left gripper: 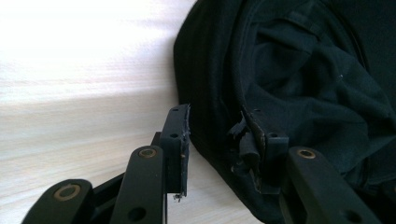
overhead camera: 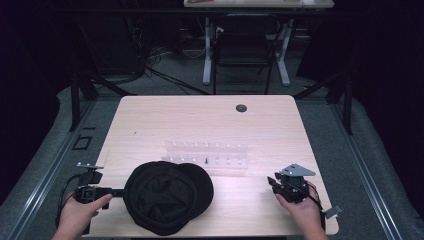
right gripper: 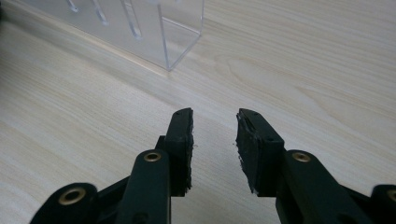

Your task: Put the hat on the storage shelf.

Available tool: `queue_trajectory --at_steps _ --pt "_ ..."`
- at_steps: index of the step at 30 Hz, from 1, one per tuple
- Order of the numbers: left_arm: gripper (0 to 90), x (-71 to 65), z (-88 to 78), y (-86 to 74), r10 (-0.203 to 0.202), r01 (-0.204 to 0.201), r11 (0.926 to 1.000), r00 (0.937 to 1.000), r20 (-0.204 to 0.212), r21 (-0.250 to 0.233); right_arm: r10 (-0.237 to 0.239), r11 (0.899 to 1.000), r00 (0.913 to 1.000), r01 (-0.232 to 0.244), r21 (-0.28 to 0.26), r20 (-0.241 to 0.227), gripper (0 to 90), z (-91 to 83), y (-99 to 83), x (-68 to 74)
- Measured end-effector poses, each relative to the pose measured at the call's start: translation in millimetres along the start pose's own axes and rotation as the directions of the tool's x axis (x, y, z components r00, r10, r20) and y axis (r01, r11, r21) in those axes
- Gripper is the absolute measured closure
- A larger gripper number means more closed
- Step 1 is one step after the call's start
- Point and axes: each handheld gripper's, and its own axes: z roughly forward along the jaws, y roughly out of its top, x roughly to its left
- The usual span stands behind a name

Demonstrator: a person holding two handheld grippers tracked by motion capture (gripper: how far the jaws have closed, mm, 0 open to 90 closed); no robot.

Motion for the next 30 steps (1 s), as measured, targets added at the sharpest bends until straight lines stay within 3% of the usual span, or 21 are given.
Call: queue_trajectory --at_steps 15,24,25,29,30 --pt "68.3 5.3 13.8 -7.0 -0.071 0.071 0.9974 0.9974 -0.001 -0.001 0.004 1.0 0.9999 -0.004 0.017 -0.013 66.1 1.2 -0.1 2.0" --pt "72.9 4.1 18.2 -8.6 -0.065 0.066 0.9977 0.9976 -0.022 0.017 0.015 1.0 0.9996 -0.014 0.022 -0.023 65.3 1.4 -0.3 1.0" --pt "73.8 3.9 19.0 -8.6 -0.05 0.051 0.9985 0.9984 -0.028 0.022 0.015 1.0 0.9998 -0.015 0.018 -0.013 64.7 1.6 -0.6 0.7" --pt "76.5 2.2 20.1 -8.7 -0.053 0.053 0.9982 0.9982 -0.03 0.026 0.026 1.0 0.9997 -0.026 0.014 -0.003 63.6 1.3 -0.7 -0.7" --pt "77.9 2.2 20.6 -8.3 -0.071 0.071 0.9971 0.9973 -0.022 0.025 0.028 1.0 0.9996 -0.028 0.014 -0.004 63.6 0.6 -0.5 -1.4"
